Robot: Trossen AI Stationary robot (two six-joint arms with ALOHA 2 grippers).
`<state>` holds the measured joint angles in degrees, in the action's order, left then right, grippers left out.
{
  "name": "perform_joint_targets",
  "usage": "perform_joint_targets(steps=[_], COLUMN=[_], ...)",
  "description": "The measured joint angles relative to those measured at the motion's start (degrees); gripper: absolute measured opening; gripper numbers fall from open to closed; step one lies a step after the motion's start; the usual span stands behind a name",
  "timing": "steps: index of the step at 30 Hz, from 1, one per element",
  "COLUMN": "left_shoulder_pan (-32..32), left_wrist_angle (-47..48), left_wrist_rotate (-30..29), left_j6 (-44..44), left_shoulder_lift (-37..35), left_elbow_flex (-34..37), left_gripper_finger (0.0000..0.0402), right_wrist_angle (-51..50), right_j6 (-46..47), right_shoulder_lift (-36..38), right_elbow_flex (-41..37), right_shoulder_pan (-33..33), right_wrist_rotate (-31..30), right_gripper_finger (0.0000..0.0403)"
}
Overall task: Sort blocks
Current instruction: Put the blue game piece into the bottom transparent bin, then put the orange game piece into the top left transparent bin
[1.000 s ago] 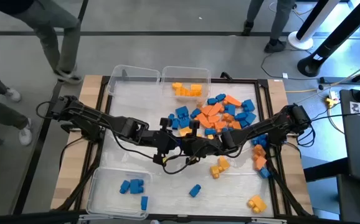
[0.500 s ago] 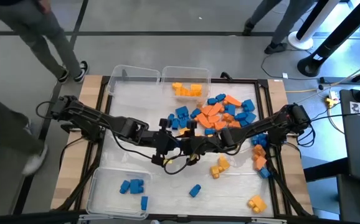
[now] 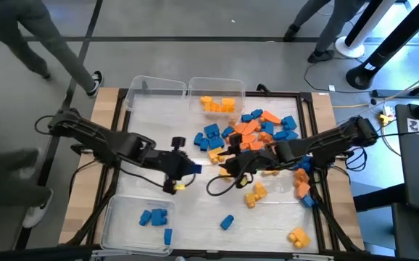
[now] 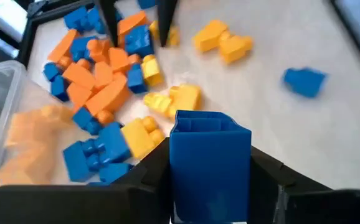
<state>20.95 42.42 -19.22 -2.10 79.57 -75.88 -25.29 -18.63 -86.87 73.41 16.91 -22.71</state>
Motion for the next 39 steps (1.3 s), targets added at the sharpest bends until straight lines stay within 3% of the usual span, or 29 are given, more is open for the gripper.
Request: perform_joint_targets(steps=[8, 14, 20, 34, 39], left_shoulder_pan=[9.7, 18.9, 25.5, 27.3, 27.2], left_wrist_angle=[3.3, 8.8, 11.0, 17.2, 18.5], left_wrist_rotate=[10.2, 10.6, 10.6, 11.6, 11.6], left_j6=[-18.0, -34.0, -45.0, -57.2, -60.1], left_shoulder_lift=[-7.8, -6.9, -3.7, 2.2, 2.4], left_elbow_flex=[-0.2, -0.2, -0.1, -0.1, -0.1], left_gripper_finger=[0.0120, 0.0151, 0.0142, 0.0180, 0.0201], right_wrist_angle=[-17.2, -22.7, -22.8, -23.6, -30.2], right_j6=[0.0, 0.1, 0.2, 4.1, 9.3], right_shoulder_lift=[2.0, 1.4, 1.1, 1.0, 1.0], right_elbow_flex=[0.0, 0.0, 0.0, 0.0, 0.0], right_shoulder_pan=[0.0, -0.1, -0.1, -0.2, -3.0], right_wrist_rotate=[0.0, -0.2, -0.1, -1.8, -2.2], right_gripper_finger=[0.0177, 0.0177, 0.0177, 0.0177, 0.0177])
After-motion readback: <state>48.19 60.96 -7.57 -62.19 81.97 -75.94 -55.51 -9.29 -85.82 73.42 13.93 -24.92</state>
